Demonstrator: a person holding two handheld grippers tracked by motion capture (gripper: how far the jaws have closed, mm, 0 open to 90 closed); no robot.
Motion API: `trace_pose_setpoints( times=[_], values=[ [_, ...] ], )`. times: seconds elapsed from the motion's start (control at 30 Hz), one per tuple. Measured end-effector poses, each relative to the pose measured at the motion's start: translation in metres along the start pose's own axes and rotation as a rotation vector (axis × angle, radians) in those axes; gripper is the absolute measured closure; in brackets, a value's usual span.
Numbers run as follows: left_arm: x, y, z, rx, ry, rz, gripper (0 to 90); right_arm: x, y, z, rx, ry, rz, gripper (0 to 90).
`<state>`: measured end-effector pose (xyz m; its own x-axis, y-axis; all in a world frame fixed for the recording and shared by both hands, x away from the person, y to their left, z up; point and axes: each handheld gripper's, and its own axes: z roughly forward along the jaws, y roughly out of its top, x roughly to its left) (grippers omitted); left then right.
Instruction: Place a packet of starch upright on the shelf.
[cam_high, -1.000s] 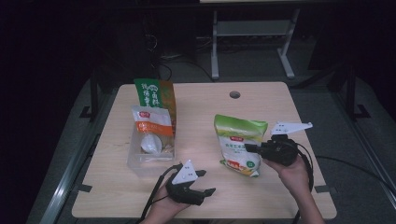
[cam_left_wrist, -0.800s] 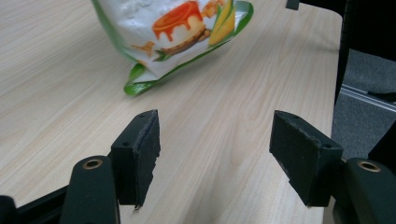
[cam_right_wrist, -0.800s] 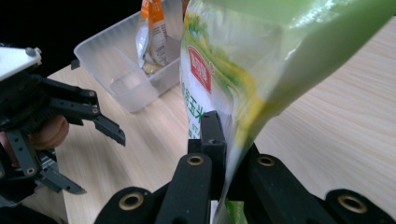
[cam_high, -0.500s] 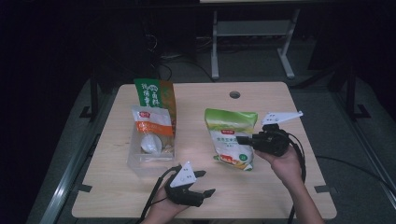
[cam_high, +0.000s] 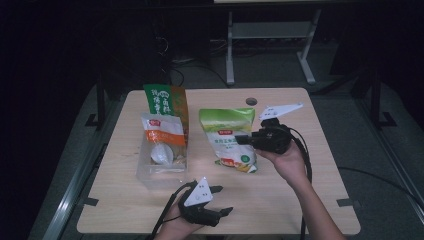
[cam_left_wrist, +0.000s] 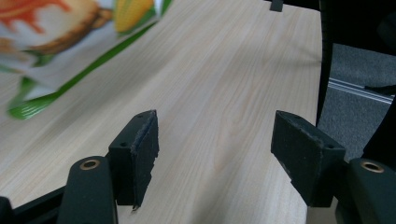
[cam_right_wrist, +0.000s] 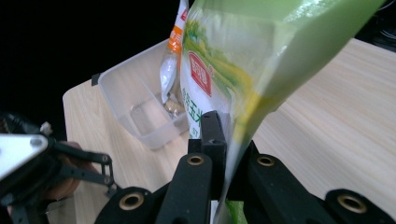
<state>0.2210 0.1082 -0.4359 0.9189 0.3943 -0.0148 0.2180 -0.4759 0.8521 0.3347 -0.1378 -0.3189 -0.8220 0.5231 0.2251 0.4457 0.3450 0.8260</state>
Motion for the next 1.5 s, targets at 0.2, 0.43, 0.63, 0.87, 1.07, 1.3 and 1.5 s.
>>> trace_pose_setpoints(
  times=[0.2, 0.43, 0.63, 0.87, 1.07, 1.3, 1.5],
  values=[
    [-0.001, 0.0, -0.001, -0.006, -0.005, 0.0, 31.3, 0.007, 0.021, 0.015, 0.01, 0.024, -0.027, 89.4],
    [-0.005, 0.0, 0.0, -0.005, -0.016, 0.009, 31.1, 0.016, 0.04, 0.033, 0.025, 0.057, -0.069, 89.4],
    [-0.005, -0.002, 0.001, -0.003, -0.019, 0.003, 31.1, 0.026, 0.055, 0.048, 0.023, 0.096, -0.094, 89.4],
    [-0.005, -0.002, 0.0, 0.001, -0.021, 0.014, 31.1, 0.04, 0.07, 0.067, 0.019, 0.135, -0.114, 89.4],
    [-0.005, -0.002, 0.0, -0.006, -0.025, 0.003, 31.1, 0.048, 0.078, 0.081, 0.022, 0.168, -0.13, 89.4],
    [-0.006, -0.005, 0.001, -0.018, -0.028, -0.008, 30.8, 0.055, 0.082, 0.099, 0.03, 0.2, -0.146, 89.5],
    [-0.005, -0.006, 0.0, -0.02, -0.03, -0.015, 30.9, 0.059, 0.083, 0.116, 0.026, 0.242, -0.134, 89.4]
  ],
)
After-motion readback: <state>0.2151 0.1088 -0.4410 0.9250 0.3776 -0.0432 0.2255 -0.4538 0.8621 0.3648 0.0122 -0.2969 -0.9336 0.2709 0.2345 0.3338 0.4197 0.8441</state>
